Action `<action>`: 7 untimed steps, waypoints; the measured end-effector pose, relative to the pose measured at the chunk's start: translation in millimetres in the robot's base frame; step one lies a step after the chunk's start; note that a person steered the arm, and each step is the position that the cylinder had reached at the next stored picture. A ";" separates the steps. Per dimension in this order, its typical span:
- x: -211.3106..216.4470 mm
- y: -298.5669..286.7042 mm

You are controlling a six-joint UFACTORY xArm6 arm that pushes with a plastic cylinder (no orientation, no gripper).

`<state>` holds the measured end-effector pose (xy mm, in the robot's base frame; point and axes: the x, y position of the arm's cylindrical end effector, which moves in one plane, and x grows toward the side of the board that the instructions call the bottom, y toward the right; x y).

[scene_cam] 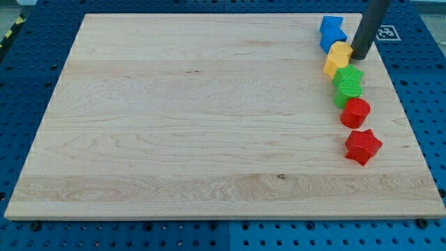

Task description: Push the green circle and the red circle slightly down

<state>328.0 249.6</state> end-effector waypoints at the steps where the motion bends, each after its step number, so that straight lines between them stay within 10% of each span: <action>1: 16.9 -0.4; 7: 177.0 -3.0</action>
<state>505.0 246.5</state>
